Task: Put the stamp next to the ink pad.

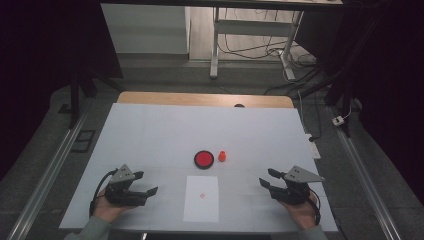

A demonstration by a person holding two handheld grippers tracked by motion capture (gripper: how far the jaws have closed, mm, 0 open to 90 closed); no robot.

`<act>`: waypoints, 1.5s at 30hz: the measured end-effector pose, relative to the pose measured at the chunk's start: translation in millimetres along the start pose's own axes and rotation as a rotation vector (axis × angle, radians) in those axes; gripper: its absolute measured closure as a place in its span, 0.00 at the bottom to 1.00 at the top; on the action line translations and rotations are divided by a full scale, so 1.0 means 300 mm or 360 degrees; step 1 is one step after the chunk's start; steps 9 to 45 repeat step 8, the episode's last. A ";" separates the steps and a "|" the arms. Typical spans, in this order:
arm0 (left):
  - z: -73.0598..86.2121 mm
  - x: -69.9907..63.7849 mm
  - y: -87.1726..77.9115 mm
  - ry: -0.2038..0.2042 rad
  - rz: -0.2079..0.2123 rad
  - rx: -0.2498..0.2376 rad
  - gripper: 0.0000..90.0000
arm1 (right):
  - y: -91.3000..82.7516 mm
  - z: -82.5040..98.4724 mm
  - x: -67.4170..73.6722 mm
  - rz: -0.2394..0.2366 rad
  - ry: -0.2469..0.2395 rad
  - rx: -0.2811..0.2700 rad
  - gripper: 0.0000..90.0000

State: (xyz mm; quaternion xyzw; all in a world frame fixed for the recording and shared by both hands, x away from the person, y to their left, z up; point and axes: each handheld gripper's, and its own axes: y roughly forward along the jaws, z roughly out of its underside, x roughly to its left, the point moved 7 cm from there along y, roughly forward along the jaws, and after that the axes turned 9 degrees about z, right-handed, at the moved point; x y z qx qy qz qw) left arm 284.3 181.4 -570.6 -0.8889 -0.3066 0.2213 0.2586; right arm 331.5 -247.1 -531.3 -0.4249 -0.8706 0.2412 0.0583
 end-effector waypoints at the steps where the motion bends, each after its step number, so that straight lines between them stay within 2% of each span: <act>1: 0.000 0.000 0.001 0.0001 0.0000 0.0001 0.21 | -0.003 0.007 -0.003 0.0003 0.0000 0.0009 0.53; 7: -0.001 0.000 0.000 0.0003 0.0000 0.0001 0.21 | -0.003 0.015 -0.001 -0.0006 -0.0022 0.0024 0.53; 45: -0.001 0.000 0.000 0.0002 0.0000 0.0001 0.21 | -0.001 0.013 0.002 -0.0007 -0.0021 0.0014 0.53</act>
